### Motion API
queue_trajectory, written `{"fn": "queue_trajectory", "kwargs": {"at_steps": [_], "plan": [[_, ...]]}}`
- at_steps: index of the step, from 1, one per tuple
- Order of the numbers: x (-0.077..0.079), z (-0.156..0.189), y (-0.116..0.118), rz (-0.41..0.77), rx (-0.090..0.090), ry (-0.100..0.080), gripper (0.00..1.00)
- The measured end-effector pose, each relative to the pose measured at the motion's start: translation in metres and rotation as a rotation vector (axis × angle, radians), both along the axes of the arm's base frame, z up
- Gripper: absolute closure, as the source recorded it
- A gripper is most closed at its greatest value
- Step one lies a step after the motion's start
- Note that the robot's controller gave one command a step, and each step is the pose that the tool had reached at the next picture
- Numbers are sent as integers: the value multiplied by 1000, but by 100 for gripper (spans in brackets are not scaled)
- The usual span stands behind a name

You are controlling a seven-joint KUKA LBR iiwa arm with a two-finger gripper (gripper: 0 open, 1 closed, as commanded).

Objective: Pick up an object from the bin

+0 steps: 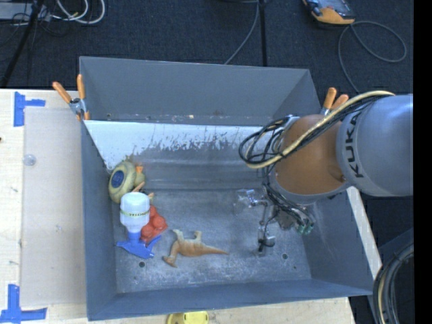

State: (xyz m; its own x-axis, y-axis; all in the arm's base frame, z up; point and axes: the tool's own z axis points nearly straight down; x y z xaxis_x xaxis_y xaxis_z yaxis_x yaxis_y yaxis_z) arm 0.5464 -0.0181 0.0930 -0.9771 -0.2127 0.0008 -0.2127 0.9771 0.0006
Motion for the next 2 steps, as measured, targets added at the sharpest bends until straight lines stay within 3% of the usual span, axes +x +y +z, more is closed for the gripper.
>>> {"fn": "queue_trajectory", "kwargs": {"at_steps": [1,2], "plan": [[-1,-14,18,-29,0,-5,0],[-26,-20,44,-124,0,3,0]]}}
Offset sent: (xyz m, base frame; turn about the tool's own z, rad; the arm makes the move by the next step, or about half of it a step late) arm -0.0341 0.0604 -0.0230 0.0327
